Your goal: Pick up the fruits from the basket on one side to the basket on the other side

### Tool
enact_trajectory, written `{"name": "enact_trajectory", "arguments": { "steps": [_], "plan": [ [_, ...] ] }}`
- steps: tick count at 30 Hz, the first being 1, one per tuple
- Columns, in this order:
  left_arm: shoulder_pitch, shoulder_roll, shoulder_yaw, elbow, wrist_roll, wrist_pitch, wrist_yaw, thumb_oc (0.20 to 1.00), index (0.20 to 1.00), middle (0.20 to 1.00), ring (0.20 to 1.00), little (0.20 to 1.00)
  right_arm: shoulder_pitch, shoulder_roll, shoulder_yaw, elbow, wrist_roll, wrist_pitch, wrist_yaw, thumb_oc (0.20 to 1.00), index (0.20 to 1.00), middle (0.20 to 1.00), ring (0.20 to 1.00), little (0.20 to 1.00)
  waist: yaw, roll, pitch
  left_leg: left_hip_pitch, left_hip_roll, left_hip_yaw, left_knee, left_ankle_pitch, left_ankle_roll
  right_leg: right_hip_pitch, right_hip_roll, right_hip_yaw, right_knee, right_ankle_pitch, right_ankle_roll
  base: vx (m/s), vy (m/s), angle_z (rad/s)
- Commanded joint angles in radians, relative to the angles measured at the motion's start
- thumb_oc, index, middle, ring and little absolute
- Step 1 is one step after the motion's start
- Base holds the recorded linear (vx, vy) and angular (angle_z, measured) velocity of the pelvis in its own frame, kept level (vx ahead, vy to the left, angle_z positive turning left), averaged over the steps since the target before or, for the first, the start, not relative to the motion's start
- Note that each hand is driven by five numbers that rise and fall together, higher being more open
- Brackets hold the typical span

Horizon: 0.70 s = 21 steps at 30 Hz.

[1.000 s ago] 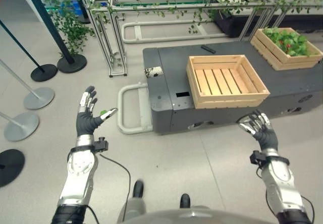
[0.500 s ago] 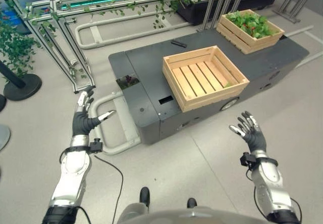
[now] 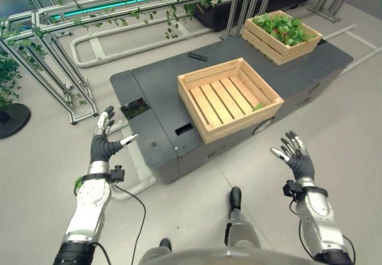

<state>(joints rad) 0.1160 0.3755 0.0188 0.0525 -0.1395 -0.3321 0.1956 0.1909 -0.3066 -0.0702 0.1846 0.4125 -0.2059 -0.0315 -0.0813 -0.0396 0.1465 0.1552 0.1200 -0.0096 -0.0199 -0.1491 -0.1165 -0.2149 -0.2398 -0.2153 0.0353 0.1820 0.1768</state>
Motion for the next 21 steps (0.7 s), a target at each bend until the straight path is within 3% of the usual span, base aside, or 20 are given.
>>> {"name": "enact_trajectory", "arguments": {
  "steps": [1,2,3,4,5,6,7,8,10,11,12,13,15,16,17,18,19,20,21],
  "plan": [
    [-0.046,0.05,0.03,-0.097,-0.011,-0.041,0.001,1.0,1.0,1.0,1.0,1.0,-0.077,-0.018,-0.04,-0.069,-0.003,-0.047,0.005,1.0,1.0,1.0,1.0,1.0,-0.041,-0.021,-0.029,0.072,0.014,-0.012,0.124,-0.042,-0.004,0.006,-0.02,0.006,-0.035,-0.036,0.043,0.33,-0.318,0.48],
    [-0.052,0.035,0.02,-0.095,-0.044,-0.046,-0.01,1.0,1.0,1.0,1.0,1.0,-0.075,-0.039,-0.038,-0.073,-0.004,-0.051,0.009,1.0,1.0,1.0,1.0,1.0,-0.04,-0.008,-0.031,0.057,0.04,-0.036,0.175,0.066,-0.029,0.02,0.018,0.003,0.005,-0.062,0.018,0.29,-0.301,0.33],
    [-0.056,0.034,0.014,-0.096,-0.043,-0.045,-0.012,1.0,1.0,1.0,1.0,1.0,-0.075,-0.047,-0.032,-0.078,-0.003,-0.05,0.014,1.0,1.0,1.0,1.0,1.0,-0.038,-0.005,-0.035,0.048,0.05,-0.049,0.204,0.129,-0.037,0.032,0.04,-0.001,0.013,-0.083,0.001,0.29,-0.302,0.11],
    [-0.056,0.033,0.014,-0.096,-0.043,-0.045,-0.012,1.0,1.0,1.0,1.0,1.0,-0.075,-0.048,-0.032,-0.078,-0.003,-0.05,0.014,1.0,1.0,1.0,1.0,1.0,-0.042,-0.002,-0.035,0.047,0.054,-0.054,0.202,0.131,-0.04,0.033,0.041,-0.006,0.014,-0.085,-0.001,0.19,-0.265,-0.14],
    [-0.058,0.039,0.011,-0.097,-0.04,-0.046,-0.016,1.0,1.0,1.0,1.0,1.0,-0.072,-0.051,-0.028,-0.082,0.017,-0.049,0.025,1.0,1.0,1.0,1.0,1.0,-0.045,-0.006,-0.041,0.038,0.067,-0.065,0.233,0.203,-0.047,0.048,0.074,-0.002,0.019,-0.104,-0.029,0.32,-0.423,-0.19],
    [-0.061,0.037,0.003,-0.091,-0.05,-0.041,-0.019,1.0,1.0,1.0,1.0,1.0,-0.067,-0.056,-0.019,-0.086,0.028,-0.051,0.025,1.0,1.0,1.0,1.0,1.0,-0.042,-0.014,-0.053,0.0,0.098,-0.066,0.314,0.311,-0.05,0.097,0.123,0.006,0.004,-0.152,-0.066,0.32,-0.419,0.0],
    [-0.061,0.038,0.003,-0.091,-0.05,-0.041,-0.019,1.0,1.0,1.0,1.0,1.0,-0.067,-0.056,-0.019,-0.086,0.028,-0.051,0.025,1.0,1.0,1.0,1.0,1.0,-0.044,-0.013,-0.053,-0.003,0.1,-0.069,0.318,0.31,-0.052,0.099,0.125,0.004,0.002,-0.151,-0.068,0.43,-0.61,0.09],
    [-0.071,0.036,-0.005,-0.082,-0.055,-0.031,-0.02,1.0,1.0,1.0,1.0,1.0,-0.064,-0.061,-0.015,-0.09,0.044,-0.058,0.014,1.0,1.0,1.0,1.0,1.0,-0.036,-0.039,-0.047,-0.077,0.12,-0.04,0.438,0.363,-0.029,0.163,0.154,0.012,-0.026,-0.187,-0.106,0.27,-0.455,0.18],
    [-0.075,0.037,-0.012,-0.082,-0.051,-0.03,-0.018,1.0,1.0,1.0,1.0,1.0,-0.064,-0.06,-0.012,-0.093,0.053,-0.059,0.009,1.0,1.0,1.0,1.0,1.0,-0.032,-0.049,-0.038,-0.116,0.117,-0.031,0.496,0.357,-0.021,0.186,0.165,0.017,-0.037,-0.197,-0.118,0.26,-0.374,0.15],
    [-0.079,0.032,-0.009,-0.072,-0.046,-0.027,-0.004,1.0,1.0,1.0,1.0,1.0,-0.071,-0.068,0.003,-0.085,0.047,-0.053,0.008,1.0,1.0,1.0,1.0,1.0,-0.002,-0.058,-0.023,-0.172,0.022,-0.061,0.535,0.259,-0.009,0.222,0.178,0.04,-0.049,-0.214,-0.123,0.26,-0.254,-0.07],
    [-0.077,0.023,-0.012,-0.071,-0.053,-0.025,-0.005,1.0,1.0,1.0,1.0,1.0,-0.076,-0.069,0.005,-0.081,0.039,-0.049,0.002,1.0,1.0,1.0,1.0,1.0,0.011,-0.061,-0.017,-0.22,-0.025,-0.059,0.536,0.216,0.002,0.243,0.186,0.049,-0.055,-0.221,-0.123,0.25,-0.255,-0.33],
    [-0.078,0.024,-0.012,-0.071,-0.053,-0.025,-0.005,1.0,1.0,1.0,1.0,1.0,-0.077,-0.069,0.005,-0.081,0.039,-0.048,0.001,1.0,1.0,1.0,1.0,1.0,0.01,-0.064,-0.019,-0.226,-0.028,-0.059,0.536,0.22,0.004,0.238,0.182,0.048,-0.055,-0.219,-0.122,0.14,-0.143,-0.39],
    [-0.066,0.019,-0.011,-0.063,-0.059,-0.025,0.001,1.0,1.0,1.0,1.0,1.0,-0.082,-0.056,0.007,-0.075,0.049,-0.052,0.0,1.0,1.0,1.0,1.0,1.0,0.028,-0.074,-0.017,-0.316,-0.081,-0.023,0.467,0.154,0.03,0.265,0.196,0.064,-0.056,-0.237,-0.115,0.29,-0.155,-0.12],
    [-0.059,0.023,-0.014,-0.056,-0.054,-0.027,0.003,1.0,1.0,1.0,1.0,1.0,-0.083,-0.054,0.011,-0.072,0.042,-0.056,-0.002,1.0,1.0,1.0,1.0,1.0,0.042,-0.058,-0.014,-0.359,-0.094,0.013,0.307,0.151,0.05,0.286,0.224,0.067,-0.047,-0.263,-0.112,0.34,-0.094,0.01],
    [-0.058,0.022,-0.015,-0.055,-0.054,-0.027,0.004,1.0,1.0,1.0,1.0,1.0,-0.082,-0.055,0.011,-0.072,0.042,-0.056,-0.002,1.0,1.0,1.0,1.0,1.0,0.044,-0.06,-0.014,-0.35,-0.096,0.016,0.296,0.154,0.051,0.289,0.221,0.069,-0.046,-0.266,-0.111,0.46,-0.07,-0.23],
    [-0.05,0.025,-0.016,-0.051,-0.042,-0.026,0.014,1.0,1.0,1.0,1.0,1.0,-0.084,-0.049,0.027,-0.062,0.034,-0.061,-0.006,1.0,1.0,1.0,1.0,1.0,0.073,-0.033,-0.013,-0.376,-0.123,-0.021,0.108,0.241,0.052,0.327,0.269,0.092,-0.043,-0.293,-0.115,0.27,-0.032,-0.41],
    [-0.05,0.025,-0.017,-0.051,-0.042,-0.026,0.014,1.0,1.0,1.0,1.0,1.0,-0.083,-0.049,0.027,-0.062,0.033,-0.061,-0.007,1.0,1.0,1.0,1.0,1.0,0.074,-0.035,-0.011,-0.367,-0.125,-0.02,0.096,0.247,0.052,0.331,0.266,0.093,-0.043,-0.294,-0.115,0.51,-0.034,-0.51],
    [-0.048,0.026,-0.016,-0.055,-0.028,-0.026,0.022,1.0,1.0,1.0,1.0,1.0,-0.088,-0.058,0.037,-0.065,0.003,-0.064,-0.01,1.0,1.0,1.0,1.0,1.0,0.089,-0.028,-0.007,-0.404,-0.128,-0.033,-0.022,0.293,0.03,0.372,0.285,0.12,-0.045,-0.332,-0.122,0.26,-0.006,-0.31],
    [-0.048,0.026,-0.016,-0.055,-0.028,-0.026,0.022,1.0,1.0,1.0,1.0,1.0,-0.088,-0.058,0.037,-0.065,0.003,-0.064,-0.01,1.0,1.0,1.0,1.0,1.0,0.09,-0.029,-0.006,-0.401,-0.129,-0.032,-0.025,0.294,0.03,0.374,0.285,0.12,-0.044,-0.332,-0.122,0.37,0.014,-0.07]
  ]
}}
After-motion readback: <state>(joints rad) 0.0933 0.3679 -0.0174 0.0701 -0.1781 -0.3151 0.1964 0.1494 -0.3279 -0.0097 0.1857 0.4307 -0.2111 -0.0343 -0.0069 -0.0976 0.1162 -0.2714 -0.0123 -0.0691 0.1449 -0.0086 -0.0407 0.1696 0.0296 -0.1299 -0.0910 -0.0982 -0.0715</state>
